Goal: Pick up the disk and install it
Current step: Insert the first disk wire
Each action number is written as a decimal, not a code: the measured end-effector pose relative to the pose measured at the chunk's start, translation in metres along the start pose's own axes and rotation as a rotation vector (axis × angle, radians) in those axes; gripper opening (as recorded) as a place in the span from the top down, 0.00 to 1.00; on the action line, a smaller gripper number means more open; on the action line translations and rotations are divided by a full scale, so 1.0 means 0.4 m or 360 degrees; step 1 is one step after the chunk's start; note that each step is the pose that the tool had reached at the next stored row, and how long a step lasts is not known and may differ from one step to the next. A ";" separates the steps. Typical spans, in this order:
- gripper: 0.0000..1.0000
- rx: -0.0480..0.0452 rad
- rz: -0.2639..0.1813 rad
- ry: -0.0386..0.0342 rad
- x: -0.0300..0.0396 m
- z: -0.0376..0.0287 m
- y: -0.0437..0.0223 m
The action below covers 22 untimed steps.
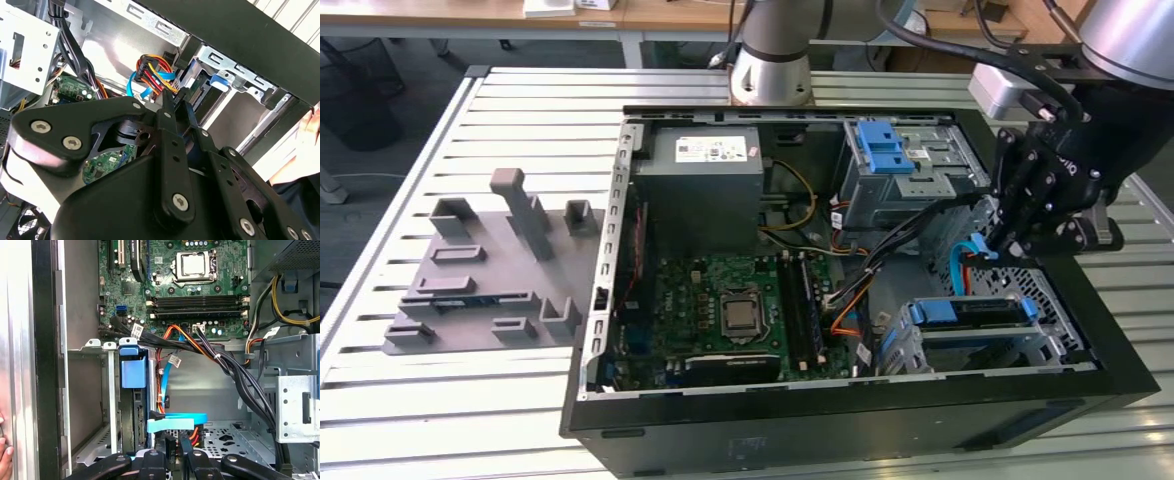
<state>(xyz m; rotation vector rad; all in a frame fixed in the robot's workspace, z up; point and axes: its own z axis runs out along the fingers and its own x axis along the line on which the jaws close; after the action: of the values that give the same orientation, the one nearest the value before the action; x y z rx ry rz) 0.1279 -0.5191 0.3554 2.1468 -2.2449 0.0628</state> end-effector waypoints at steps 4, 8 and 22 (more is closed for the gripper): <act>0.84 0.0000 0.0000 0.0000 0.000 0.000 0.000; 0.84 0.0000 0.0001 -0.0007 0.000 0.001 0.000; 0.84 0.0001 -0.0018 -0.0008 0.048 0.017 -0.002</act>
<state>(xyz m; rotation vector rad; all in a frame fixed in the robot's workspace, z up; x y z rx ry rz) 0.1280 -0.5388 0.3495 2.1622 -2.2351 0.0579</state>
